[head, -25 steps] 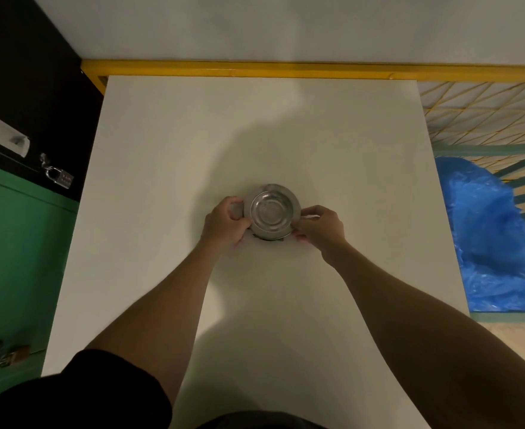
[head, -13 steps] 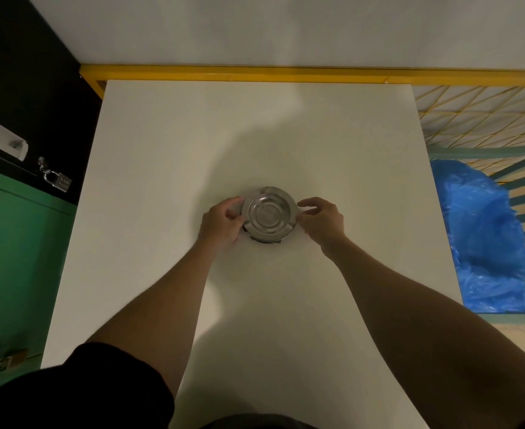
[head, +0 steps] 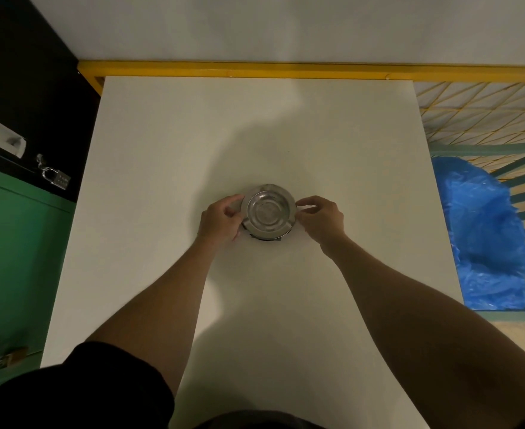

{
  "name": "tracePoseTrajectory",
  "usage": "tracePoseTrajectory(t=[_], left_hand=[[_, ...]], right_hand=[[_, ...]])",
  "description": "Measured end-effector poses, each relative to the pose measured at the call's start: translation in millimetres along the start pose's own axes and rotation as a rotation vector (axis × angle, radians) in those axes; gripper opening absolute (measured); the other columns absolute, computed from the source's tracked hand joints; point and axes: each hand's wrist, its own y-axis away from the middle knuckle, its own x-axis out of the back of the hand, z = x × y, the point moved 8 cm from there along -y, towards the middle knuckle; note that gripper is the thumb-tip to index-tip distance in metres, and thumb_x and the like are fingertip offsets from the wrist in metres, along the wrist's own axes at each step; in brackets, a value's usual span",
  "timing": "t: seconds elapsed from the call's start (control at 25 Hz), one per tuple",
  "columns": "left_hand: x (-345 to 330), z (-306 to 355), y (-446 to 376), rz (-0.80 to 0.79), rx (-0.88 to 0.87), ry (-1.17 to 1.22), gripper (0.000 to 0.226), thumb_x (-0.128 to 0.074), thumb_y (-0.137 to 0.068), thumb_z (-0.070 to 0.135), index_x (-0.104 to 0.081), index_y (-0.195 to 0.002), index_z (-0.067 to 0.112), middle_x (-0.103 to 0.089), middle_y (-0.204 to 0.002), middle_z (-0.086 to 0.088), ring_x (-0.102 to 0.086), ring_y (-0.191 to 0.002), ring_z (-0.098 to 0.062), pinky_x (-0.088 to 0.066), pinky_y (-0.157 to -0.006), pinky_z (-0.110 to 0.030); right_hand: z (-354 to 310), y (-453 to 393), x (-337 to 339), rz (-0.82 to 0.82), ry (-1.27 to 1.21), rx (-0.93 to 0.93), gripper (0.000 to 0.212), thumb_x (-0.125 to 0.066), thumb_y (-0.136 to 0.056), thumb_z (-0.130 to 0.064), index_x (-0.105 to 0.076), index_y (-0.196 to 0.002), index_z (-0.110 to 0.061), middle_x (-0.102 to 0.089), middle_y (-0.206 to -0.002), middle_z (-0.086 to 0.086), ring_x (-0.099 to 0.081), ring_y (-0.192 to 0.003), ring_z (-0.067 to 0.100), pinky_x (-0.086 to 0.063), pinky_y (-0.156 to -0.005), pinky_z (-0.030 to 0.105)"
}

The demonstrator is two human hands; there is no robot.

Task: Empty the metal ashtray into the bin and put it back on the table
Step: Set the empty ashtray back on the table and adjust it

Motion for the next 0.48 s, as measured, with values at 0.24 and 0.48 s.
tracePoseTrajectory(t=[0.24, 0.48], left_hand=[[0, -1, 0, 0.002, 0.008, 0.017, 0.042, -0.061, -0.081, 0.017, -0.068, -0.119, 0.033, -0.066, -0.056, 0.006, -0.063, -0.047, -0.013, -0.055, -0.061, -0.026], [11, 11, 8, 0.099, -0.201, -0.315, 0.046, -0.055, -0.083, 0.011, -0.061, -0.128, 0.016, -0.066, -0.098, -0.01, -0.06, -0.095, -0.034, -0.046, -0.078, -0.035]], right_hand=[[2, -2, 1, 0.007, -0.02, -0.001, 0.02, -0.067, -0.081, -0.015, -0.071, -0.089, -0.032, -0.073, -0.078, -0.007, -0.064, -0.068, 0.008, -0.044, -0.05, 0.016], [-4, 0, 7, 0.05, 0.181, 0.138, 0.037, -0.067, -0.081, -0.012, -0.066, -0.117, -0.018, -0.068, -0.1, -0.004, -0.062, -0.089, 0.009, -0.053, -0.081, 0.026]])
